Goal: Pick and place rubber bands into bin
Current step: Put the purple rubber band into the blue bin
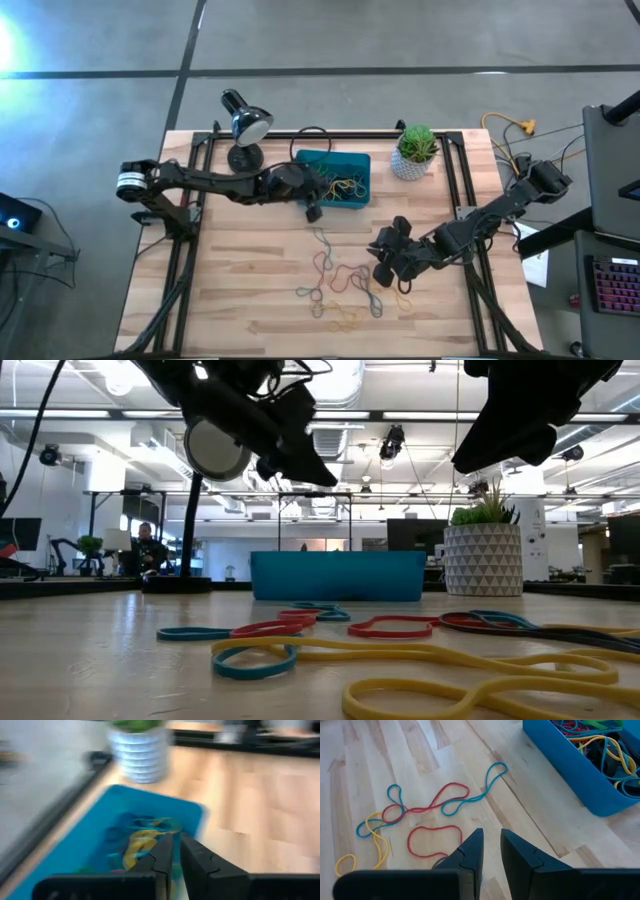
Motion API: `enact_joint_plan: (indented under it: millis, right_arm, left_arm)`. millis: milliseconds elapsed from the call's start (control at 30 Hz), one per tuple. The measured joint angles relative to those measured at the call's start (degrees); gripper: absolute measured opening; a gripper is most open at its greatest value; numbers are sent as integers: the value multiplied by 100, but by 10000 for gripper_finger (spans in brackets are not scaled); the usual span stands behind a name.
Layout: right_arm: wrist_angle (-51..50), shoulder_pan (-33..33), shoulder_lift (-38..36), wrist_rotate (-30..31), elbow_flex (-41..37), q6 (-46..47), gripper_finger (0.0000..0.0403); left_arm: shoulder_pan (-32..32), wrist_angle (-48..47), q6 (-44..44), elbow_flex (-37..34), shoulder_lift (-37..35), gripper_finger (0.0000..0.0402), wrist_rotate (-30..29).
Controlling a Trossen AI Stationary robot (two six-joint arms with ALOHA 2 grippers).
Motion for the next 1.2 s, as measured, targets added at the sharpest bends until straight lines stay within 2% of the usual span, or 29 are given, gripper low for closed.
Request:
enact_joint_plan:
  millis: [67,200,433,567,667,900,1200]
  right_arm:
    - [4,0,-5,-13,0,-9,56]
    - [248,0,-29,-7,0,-12,57]
    - [1016,-11,-46,116,0,-71,57]
    - [1123,-11,-43,-329,0,-74,57]
    - [1132,-11,4,-848,0,-71,57]
    - [1143,6,379,-1877,0,-73,57]
    - [1514,42,1374,-1930,0,-156,70]
  left_arm:
    - [4,-127,-28,-8,-3,8,598]
    - [-15,-763,-368,-20,8,6,1237]
    - [-88,-1522,-969,-23,1,6,2715]
    - [-186,-1908,-1077,-25,-9,5,3661]
    - [-307,-2278,-1070,-35,-13,5,4109]
    - [-569,-2608,-1040,-210,-14,5,4202]
    - [-644,-2633,-1082,-394,-14,5,4137]
